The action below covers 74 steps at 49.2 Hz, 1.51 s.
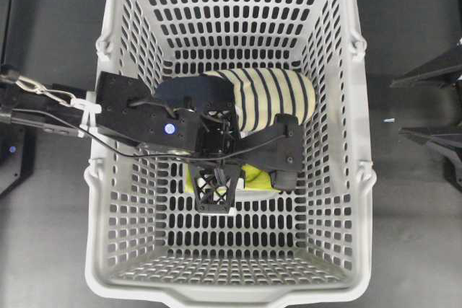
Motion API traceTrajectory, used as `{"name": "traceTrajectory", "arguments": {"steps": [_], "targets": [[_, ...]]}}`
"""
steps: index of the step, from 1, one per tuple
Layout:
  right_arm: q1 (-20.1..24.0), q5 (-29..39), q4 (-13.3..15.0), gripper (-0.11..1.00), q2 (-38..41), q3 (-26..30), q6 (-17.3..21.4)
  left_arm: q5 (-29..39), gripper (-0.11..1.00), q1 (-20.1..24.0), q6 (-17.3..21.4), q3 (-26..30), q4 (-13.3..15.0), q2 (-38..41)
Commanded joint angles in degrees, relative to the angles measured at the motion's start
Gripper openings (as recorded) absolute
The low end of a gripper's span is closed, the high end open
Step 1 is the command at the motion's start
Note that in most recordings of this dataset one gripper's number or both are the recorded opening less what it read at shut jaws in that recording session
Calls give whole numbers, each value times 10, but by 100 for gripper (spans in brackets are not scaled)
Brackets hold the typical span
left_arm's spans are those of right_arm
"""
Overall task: Pick up the yellow cloth from the shopping basket with the left arm.
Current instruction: 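Lower the left gripper into the basket and close on the cloth, then lift the gripped yellow-green cloth upward out of the basket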
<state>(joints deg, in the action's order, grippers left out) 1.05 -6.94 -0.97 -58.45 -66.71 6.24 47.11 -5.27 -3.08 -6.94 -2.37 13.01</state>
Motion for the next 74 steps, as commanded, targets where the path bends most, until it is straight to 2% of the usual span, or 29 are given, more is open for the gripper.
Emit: {"name": "traceTrajectory", "arguments": {"steps": [1, 7, 13, 25, 33, 43, 74], "targets": [[1, -5, -1, 77, 1, 4, -1, 3, 18, 2, 0, 10, -2, -16], [1, -4, -1, 77, -4, 4, -1, 28, 18, 2, 1, 37, -3, -43], [1, -3, -1, 77, -9, 2, 0, 98, 18, 2, 1, 84, -2, -64], [1, -3, -2, 77, -15, 0, 0, 284, 18, -3, 0, 242, -2, -76], [1, -3, -2, 76, -16, -2, 0, 353, 18, -2, 0, 320, -2, -67], [1, -3, -2, 77, -17, -4, 0, 386, 18, 3, 0, 334, -2, -55], [1, 4, -2, 77, -22, -4, 0, 386, 18, 4, -1, 334, -3, -54]]}}
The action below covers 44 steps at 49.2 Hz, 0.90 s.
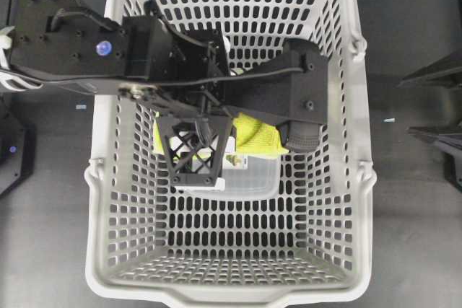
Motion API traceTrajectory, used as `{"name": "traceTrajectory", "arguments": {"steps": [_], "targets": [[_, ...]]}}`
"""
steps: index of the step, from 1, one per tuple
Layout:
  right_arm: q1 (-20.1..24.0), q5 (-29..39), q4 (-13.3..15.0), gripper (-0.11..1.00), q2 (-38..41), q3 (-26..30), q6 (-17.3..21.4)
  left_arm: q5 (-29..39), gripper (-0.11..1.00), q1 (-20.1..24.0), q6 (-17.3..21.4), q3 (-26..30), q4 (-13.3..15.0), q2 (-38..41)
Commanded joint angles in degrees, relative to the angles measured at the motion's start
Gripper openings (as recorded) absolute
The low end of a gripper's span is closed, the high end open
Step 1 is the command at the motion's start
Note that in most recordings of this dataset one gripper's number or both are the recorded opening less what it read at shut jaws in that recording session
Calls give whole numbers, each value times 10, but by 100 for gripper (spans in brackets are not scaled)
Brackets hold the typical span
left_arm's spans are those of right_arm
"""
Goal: Pick up the yellow cloth from the shopping basket with the left arm.
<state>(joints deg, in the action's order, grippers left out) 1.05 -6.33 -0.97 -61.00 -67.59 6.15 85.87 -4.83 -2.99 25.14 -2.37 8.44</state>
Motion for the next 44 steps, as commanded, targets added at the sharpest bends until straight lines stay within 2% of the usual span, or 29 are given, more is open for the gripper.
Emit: {"name": "traceTrajectory", "arguments": {"steps": [1, 44], "targets": [[1, -3, -1, 77, 3, 4, 2, -2, 18, -1, -1, 13, -3, -9], [1, 10, -2, 77, -27, 1, 3, -28, 18, 0, -2, 16, -2, -8]]}}
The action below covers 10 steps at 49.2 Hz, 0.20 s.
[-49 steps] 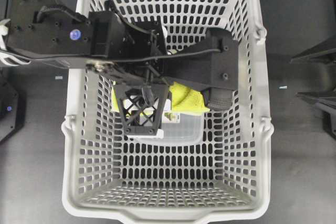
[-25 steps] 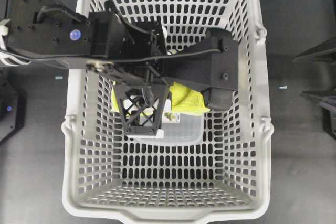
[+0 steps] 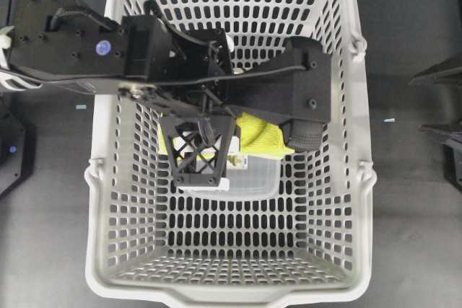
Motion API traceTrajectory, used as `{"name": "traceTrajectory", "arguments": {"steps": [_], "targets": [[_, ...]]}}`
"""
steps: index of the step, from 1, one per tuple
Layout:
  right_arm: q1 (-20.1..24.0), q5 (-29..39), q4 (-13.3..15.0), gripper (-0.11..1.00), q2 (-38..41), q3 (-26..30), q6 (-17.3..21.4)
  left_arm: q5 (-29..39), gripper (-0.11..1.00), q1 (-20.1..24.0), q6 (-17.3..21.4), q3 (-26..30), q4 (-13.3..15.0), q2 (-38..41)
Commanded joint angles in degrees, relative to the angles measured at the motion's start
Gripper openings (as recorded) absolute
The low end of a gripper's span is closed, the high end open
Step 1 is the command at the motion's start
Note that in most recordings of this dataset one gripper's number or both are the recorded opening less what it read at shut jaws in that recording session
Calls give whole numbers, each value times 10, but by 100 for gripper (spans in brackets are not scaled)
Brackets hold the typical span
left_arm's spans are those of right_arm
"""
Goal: Pick up the yellow cloth from the shopping basket with the left arm.
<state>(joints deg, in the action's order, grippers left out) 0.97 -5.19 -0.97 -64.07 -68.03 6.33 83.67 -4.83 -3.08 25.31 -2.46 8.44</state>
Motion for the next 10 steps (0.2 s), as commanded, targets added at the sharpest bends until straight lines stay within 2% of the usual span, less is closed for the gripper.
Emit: {"name": "traceTrajectory", "arguments": {"steps": [1, 10], "targets": [[2, -2, -1, 77, 4, 4, 1, -7, 18, 0, 0, 15, -2, -8], [2, -2, -2, 76, 4, 4, 1, -11, 18, 1, 0, 15, -2, -8]]}}
